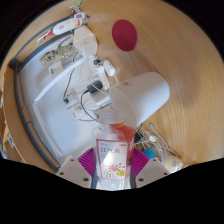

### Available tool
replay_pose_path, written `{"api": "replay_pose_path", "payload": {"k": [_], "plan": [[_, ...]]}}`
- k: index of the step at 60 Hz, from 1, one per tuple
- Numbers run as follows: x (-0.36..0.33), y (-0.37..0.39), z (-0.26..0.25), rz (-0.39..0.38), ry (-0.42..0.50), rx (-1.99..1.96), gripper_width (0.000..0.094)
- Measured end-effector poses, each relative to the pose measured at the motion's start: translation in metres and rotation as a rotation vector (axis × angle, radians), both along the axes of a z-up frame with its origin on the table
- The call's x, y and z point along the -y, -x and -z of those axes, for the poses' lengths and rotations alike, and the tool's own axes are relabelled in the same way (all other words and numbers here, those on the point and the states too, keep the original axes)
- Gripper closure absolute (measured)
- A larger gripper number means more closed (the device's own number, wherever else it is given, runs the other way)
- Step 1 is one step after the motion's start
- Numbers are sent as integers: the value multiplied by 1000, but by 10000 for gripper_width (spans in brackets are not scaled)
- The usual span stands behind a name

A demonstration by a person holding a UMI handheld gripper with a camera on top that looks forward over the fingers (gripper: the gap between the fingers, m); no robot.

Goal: Pour water

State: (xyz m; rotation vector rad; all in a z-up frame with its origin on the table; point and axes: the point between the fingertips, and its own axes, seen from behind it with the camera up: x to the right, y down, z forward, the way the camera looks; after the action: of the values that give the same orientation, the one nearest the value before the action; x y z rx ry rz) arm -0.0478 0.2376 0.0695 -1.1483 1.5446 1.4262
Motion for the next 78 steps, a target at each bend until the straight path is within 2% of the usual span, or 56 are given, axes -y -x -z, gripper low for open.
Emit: {"api": "replay_pose_path", "payload": {"k": [6, 10, 16, 22, 27, 30, 37, 39, 44, 51, 56, 63, 67, 72, 74, 78], "plan": [[3, 6, -6, -11, -2, 46, 488], [6, 8, -27, -35, -29, 153, 486], [11, 5, -69, -85, -87, 469, 488], [21, -10, -99, -152, -100, 903, 488], [27, -55, -109, -107, -58, 1288, 476], [33, -84, -116, -90, 15, 1479, 474], [41, -151, -123, 49, 95, 1747, 465], [43, -164, -119, 75, 114, 1791, 459], [45, -194, -92, 77, 168, 1903, 458], [35, -214, -54, 28, 190, 1959, 460], [28, -228, -31, 23, 207, 1993, 458], [19, -236, -11, 8, 205, 2011, 446], [15, -240, -3, 24, 192, 2027, 438], [11, -241, 12, 7, 168, 1995, 402], [11, -238, 6, 35, 131, 2002, 392], [14, -235, 9, 28, 112, 2019, 384]]}}
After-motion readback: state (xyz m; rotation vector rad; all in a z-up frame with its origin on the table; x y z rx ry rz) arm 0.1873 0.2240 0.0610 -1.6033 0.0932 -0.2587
